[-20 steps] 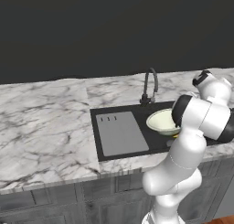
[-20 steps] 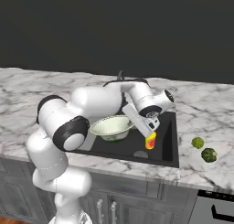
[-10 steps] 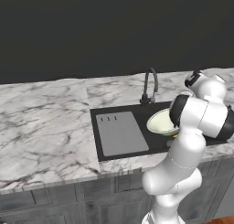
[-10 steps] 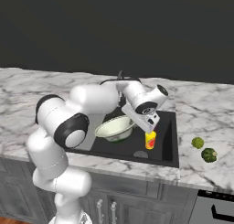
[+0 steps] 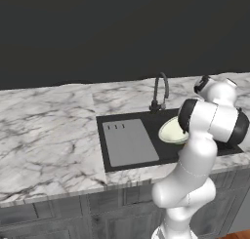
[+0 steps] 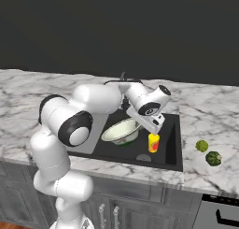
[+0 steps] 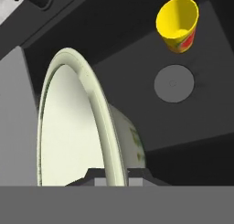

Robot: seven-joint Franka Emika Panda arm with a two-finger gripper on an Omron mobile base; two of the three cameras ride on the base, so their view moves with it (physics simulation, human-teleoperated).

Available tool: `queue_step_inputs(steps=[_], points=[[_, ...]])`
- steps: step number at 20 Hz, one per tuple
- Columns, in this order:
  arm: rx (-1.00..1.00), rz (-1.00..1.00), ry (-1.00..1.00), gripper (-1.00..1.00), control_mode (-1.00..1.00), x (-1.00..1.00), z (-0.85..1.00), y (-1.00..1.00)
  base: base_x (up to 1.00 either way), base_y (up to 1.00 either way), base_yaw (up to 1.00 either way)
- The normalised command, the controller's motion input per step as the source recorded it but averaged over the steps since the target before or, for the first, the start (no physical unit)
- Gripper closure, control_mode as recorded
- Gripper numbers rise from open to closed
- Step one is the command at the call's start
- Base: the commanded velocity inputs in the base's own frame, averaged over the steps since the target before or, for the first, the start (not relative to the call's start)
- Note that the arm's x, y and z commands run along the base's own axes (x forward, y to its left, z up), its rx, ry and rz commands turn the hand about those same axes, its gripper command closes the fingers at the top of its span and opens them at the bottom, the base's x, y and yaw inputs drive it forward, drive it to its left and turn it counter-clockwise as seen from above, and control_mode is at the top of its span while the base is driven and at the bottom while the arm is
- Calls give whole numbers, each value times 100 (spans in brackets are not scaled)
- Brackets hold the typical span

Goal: Remove the broccoli and broccoli from the sink. Then move the bowl and cup from the counter to the sink for washing.

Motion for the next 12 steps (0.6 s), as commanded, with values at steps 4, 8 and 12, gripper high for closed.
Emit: queue_step_inputs(steps=[4,8,12], points=[[-4,0,0,100,-100,16,-10,-10,0,0,0],[-6,0,0,100,-100,16,-14,-8,0,0,0],[-6,0,0,100,-100,15,-15,-4,0,0,0]])
